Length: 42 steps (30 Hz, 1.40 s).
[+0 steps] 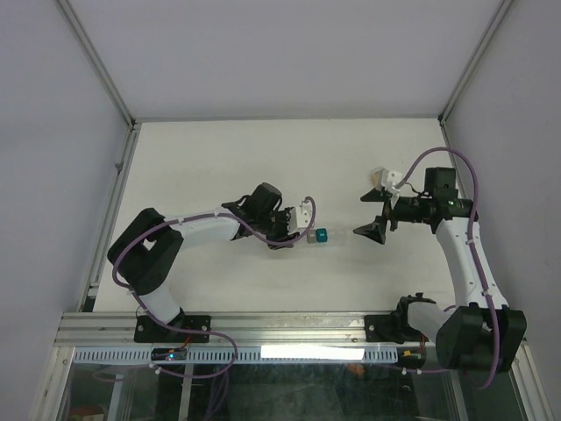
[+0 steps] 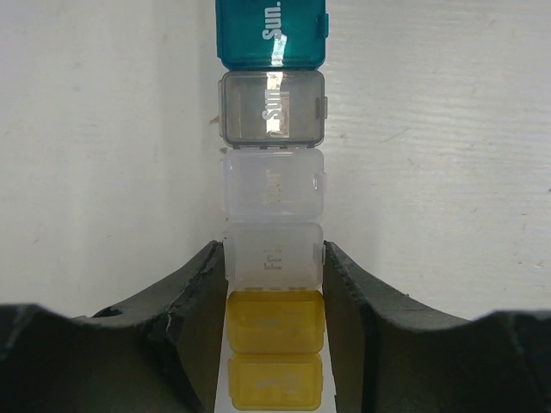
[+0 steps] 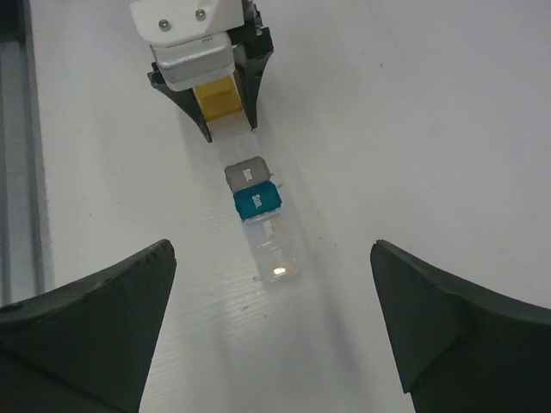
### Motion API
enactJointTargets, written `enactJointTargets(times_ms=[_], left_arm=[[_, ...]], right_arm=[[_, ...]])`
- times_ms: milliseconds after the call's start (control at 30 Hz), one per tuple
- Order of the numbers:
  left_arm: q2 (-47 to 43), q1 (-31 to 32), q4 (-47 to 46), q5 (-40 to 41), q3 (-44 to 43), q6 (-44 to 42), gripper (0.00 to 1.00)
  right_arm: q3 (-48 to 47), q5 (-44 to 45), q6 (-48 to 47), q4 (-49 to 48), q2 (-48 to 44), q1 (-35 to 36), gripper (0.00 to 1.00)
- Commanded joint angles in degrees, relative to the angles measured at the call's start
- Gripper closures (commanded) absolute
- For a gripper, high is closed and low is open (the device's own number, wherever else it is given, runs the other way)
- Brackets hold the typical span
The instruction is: Sort the pills into containers
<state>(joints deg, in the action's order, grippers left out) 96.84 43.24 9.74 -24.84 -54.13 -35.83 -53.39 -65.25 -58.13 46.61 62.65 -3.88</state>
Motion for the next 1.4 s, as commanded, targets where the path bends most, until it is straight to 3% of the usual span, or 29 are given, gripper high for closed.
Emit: enactJointTargets(times_ms=[0,233,333,500,633,833,1067,1367], left_arm=[[0.09,1.64,-0.93,-3.91,-0.91,-7.16,0.59],[3.17,2.15,2.23,-5.15,-2.94,-8.16,0.56],[4.27,2.57,2.33,-3.66,-3.75,-6.46,0.47],[4.09,2.95,0.15,-1.54,-3.12,-3.15,0.28],[-1.03,2.93,-8.26,-0.96,3.28,-0.69,0.17],[-9.46,2.88,-30.6,2.64,19.38,3.23,0.02],[-6.61,2.81,-33.31,2.12,19.58,4.67,0.09],[-3.09,2.38,-31.96,-0.7,18.09,5.32,0.32]], right_arm=[[3.16,-6.42,-25.9,8.84,-1.3,0.47,0.01],[4.81,-1.59,-34.59,10.73,5.06,7.08,0.01],[5.39,0.61,-33.3,8.44,7.67,9.8,0.02],[10.79,5.68,-23.97,-4.98,6.84,13.54,0.03],[14.12,7.9,-20.97,-12.02,5.86,15.52,0.03],[17.16,11.98,-14.0,-21.89,6.2,20.55,0.05],[17.95,17.33,-8.72,-29.17,8.4,24.96,0.08],[15.65,22.46,-3.78,-31.57,14.41,28.13,0.19]])
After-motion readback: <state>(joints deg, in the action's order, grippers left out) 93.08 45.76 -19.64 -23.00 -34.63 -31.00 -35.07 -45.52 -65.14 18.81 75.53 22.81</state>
